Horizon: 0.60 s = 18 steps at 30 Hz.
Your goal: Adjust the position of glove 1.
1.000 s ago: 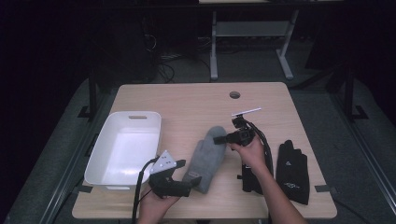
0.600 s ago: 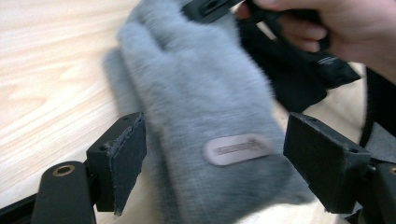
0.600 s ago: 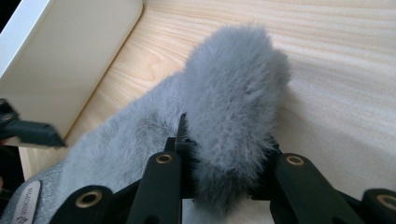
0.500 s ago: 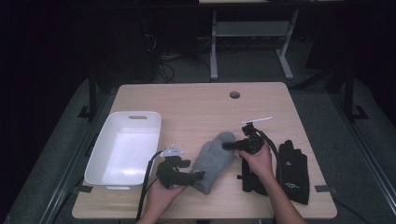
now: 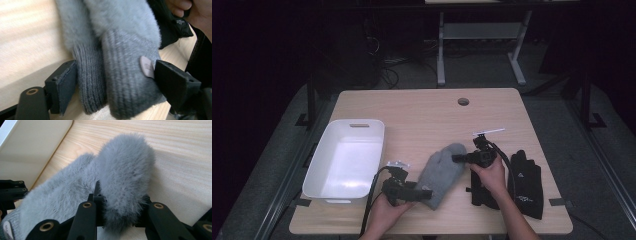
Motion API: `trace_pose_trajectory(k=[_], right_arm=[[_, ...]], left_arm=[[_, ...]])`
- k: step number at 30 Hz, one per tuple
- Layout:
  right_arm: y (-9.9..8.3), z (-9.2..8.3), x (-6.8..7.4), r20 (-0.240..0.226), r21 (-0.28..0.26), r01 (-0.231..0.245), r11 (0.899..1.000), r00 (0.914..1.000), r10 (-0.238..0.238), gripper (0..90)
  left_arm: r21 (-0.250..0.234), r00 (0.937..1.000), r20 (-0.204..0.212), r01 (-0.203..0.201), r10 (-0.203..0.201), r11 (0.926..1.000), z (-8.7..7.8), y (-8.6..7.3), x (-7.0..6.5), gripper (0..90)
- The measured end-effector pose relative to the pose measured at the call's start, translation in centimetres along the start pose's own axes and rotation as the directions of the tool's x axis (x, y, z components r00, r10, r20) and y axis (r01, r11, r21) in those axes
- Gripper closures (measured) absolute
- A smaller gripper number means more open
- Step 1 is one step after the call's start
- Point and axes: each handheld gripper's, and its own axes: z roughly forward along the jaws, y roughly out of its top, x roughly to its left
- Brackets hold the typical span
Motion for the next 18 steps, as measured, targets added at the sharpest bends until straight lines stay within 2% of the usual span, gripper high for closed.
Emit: trace_pose_trajectory(k=[3, 6, 9, 13, 18], right_arm=[[-0.03, 0.04, 0.05, 0.005, -0.003, 0.004, 1.000, 1.0000, -0.004, 70.2], [-0.09, 0.16, -0.02, 0.005, -0.002, -0.003, 1.000, 1.0000, 0.003, 70.1], [-0.13, 0.21, -0.02, 0.003, -0.006, -0.006, 1.000, 1.0000, 0.006, 70.1], [-0.14, 0.20, -0.08, -0.001, -0.010, -0.009, 1.000, 1.0000, 0.009, 70.2], [-0.08, -0.02, -0.16, -0.025, -0.020, -0.023, 1.000, 0.9994, 0.023, 70.5]], left_arm=[[0.006, 0.9996, 0.017, 0.022, -0.022, 0.9997, 0.19, 0.01, 0.22, 18.7], [0.050, 0.9964, 0.055, 0.062, -0.064, 0.9968, 0.41, 0.18, 0.60, 19.7], [0.074, 0.9933, 0.085, 0.072, -0.079, 0.9946, 0.34, 0.48, 0.88, 27.0], [0.055, 0.9917, 0.096, 0.081, -0.086, 0.9952, 0.07, 0.46, 0.85, 36.4], [0.029, 0.9870, 0.124, 0.099, -0.102, 0.9947, -0.05, 0.27, 1.02, 40.4]])
